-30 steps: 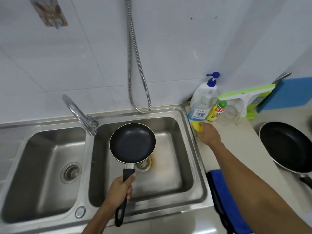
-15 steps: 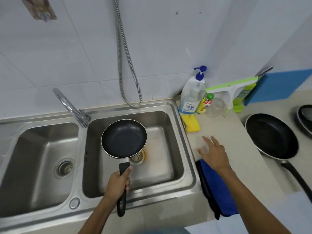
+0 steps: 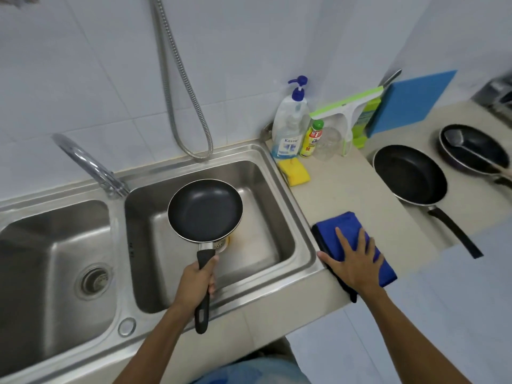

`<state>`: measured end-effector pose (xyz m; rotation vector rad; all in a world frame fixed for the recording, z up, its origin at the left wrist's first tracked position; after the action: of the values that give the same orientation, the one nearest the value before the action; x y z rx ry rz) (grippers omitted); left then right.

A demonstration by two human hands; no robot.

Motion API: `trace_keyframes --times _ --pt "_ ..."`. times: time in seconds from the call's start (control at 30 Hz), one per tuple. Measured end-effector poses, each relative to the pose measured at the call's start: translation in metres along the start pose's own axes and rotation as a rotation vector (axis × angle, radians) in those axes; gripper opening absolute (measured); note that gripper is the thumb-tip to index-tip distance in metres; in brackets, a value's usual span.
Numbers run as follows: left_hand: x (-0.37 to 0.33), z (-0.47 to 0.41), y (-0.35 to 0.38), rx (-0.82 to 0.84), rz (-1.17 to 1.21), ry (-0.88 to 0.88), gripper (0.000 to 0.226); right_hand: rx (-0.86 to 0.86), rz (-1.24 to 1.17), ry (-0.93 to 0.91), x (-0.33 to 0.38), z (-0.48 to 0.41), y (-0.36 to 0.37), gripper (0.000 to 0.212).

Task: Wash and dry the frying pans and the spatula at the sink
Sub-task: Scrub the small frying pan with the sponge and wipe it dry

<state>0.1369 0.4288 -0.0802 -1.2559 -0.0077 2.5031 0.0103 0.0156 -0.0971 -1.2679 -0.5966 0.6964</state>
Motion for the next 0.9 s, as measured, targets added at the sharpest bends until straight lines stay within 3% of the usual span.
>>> trace_keyframes --times 0.3,0.5,0.63,0.73,0.83,0.9 --pt "0.0 0.002 -0.014 0.03 -0.014 0.012 0.041 -0.145 -0.124 0.095 0.006 0.014 0.019 0.053" --pt "-0.017 -0.003 -0.033 0.032 -0.044 0.059 0.034 -0.232 -0.748 0.217 0.047 -0.004 -0.07 0.04" --pt "-0.024 -0.004 -0.042 0.03 -0.078 0.082 0.033 -0.267 -0.913 0.044 0.135 -0.023 -0.136 0.036" --pt "-0.027 0.0 -0.045 0.02 -0.116 0.105 0.034 -0.286 -0.966 -0.191 0.22 -0.026 -0.179 0.032" --pt "-0.026 0.007 -0.043 0.031 -0.119 0.103 0.033 -0.251 -0.8 -0.488 0.317 -0.022 -0.189 0.035" --pt "-0.027 0.012 -0.039 0.043 -0.086 0.104 0.032 -0.104 -0.59 -0.687 0.382 -0.014 -0.161 0.041"
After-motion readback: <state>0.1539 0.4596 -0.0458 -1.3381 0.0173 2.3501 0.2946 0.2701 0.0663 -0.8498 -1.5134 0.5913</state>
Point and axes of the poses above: each hand's wrist, its own z-axis away from the middle knuckle, its own y-axis out of the palm, x = y × z, the point moved 9 cm from there along -z, towards the middle knuckle, and after that the axes turned 3 degrees about -x, right-handed, at the moved point
